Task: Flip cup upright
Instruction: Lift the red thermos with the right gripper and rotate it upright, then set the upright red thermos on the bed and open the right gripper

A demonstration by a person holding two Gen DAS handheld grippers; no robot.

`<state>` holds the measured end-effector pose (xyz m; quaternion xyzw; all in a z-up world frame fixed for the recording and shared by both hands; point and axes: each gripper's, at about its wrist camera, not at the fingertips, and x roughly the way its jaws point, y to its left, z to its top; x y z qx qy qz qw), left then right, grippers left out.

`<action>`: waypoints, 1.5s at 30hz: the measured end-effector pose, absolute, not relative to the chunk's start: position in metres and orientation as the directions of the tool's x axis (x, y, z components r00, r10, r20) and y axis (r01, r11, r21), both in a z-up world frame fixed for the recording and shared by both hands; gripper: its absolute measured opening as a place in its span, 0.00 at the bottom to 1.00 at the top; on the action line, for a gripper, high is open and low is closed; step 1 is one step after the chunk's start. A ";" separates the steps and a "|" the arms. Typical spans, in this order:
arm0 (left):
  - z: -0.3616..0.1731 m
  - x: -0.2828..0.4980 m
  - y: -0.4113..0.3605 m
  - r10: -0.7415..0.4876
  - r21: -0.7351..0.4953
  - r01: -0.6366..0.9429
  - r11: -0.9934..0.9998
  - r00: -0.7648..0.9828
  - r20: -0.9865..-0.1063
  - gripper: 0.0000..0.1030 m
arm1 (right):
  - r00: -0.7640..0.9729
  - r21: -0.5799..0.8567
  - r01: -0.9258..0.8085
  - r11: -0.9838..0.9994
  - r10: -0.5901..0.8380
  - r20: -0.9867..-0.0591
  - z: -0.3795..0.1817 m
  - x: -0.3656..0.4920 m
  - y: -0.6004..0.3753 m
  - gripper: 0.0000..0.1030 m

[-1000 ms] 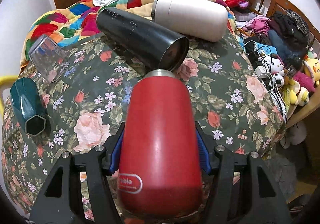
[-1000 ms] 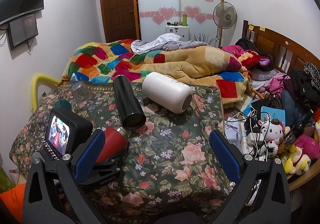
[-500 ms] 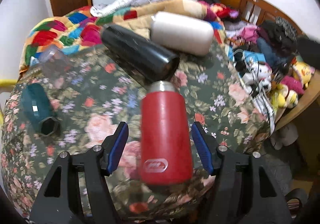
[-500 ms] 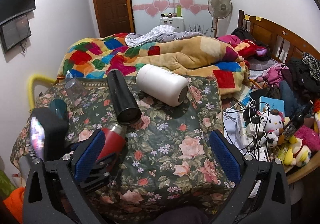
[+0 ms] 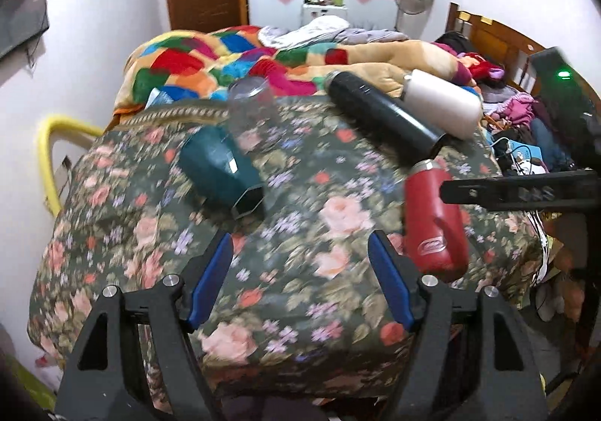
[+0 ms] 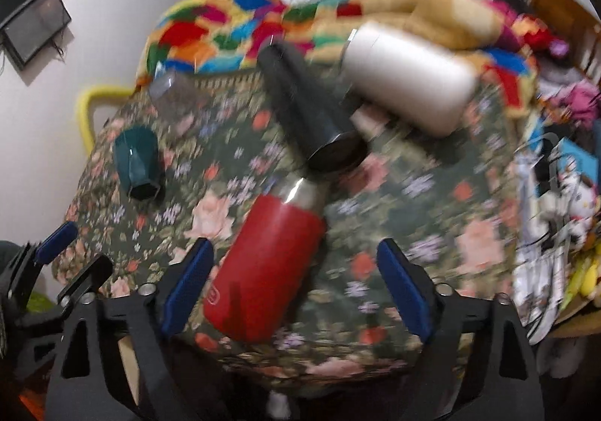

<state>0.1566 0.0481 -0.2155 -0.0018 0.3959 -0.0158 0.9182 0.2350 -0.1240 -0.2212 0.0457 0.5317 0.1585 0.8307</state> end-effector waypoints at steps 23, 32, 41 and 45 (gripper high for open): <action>-0.214 0.152 0.067 -0.042 -0.079 -0.020 0.997 0.709 -0.704 0.71 | 0.365 0.203 -0.288 0.936 0.304 -0.880 -0.224 0.235 -0.086 0.61; -0.208 0.157 0.062 -0.034 -0.074 -0.024 0.997 0.717 -0.696 0.71 | 0.494 0.089 -0.350 0.932 0.265 -0.828 -0.201 0.232 -0.073 0.58; -0.209 0.164 0.060 -0.033 -0.072 -0.024 0.997 0.711 -0.702 0.71 | 0.515 0.008 -0.397 0.918 0.230 -0.826 -0.205 0.230 -0.058 0.58; -0.210 0.164 0.060 -0.032 -0.072 -0.026 0.997 0.710 -0.704 0.71 | 0.505 0.010 -0.395 0.919 0.226 -0.833 -0.213 0.226 -0.059 0.58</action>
